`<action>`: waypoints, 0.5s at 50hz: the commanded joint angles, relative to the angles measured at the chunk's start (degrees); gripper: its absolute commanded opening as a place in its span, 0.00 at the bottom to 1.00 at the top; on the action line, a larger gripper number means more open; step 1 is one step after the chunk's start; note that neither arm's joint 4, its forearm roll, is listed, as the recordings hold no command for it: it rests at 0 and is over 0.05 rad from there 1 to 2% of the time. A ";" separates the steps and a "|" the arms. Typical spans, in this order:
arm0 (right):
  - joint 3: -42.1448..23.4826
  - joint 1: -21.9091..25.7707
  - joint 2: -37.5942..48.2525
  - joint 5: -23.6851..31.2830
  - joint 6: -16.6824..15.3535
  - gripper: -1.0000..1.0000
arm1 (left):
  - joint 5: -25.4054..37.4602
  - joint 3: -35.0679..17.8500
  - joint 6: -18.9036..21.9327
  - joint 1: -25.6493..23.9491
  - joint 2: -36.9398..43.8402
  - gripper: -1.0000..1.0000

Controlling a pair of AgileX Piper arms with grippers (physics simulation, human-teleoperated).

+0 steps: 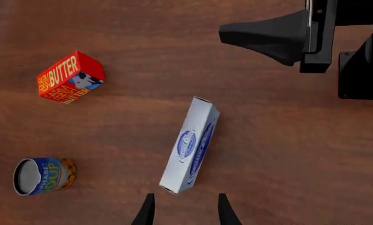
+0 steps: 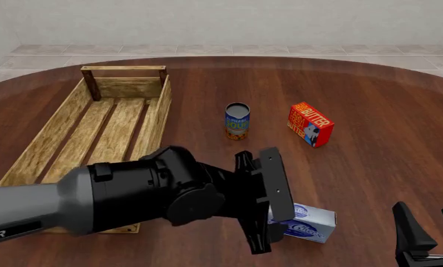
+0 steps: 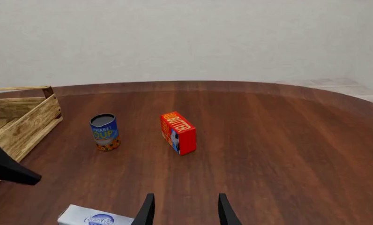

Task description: Pick up the cream cheese and put it in the tray.

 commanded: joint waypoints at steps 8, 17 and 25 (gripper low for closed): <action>0.00 0.03 0.00 0.22 0.14 1.00 | 0.18 -1.39 2.45 1.27 4.49 1.00; 0.00 0.04 0.00 0.25 0.16 1.00 | 0.35 -2.13 3.26 1.44 6.18 1.00; 0.00 0.04 0.00 0.28 0.16 1.00 | 0.30 -2.48 4.31 1.72 7.40 1.00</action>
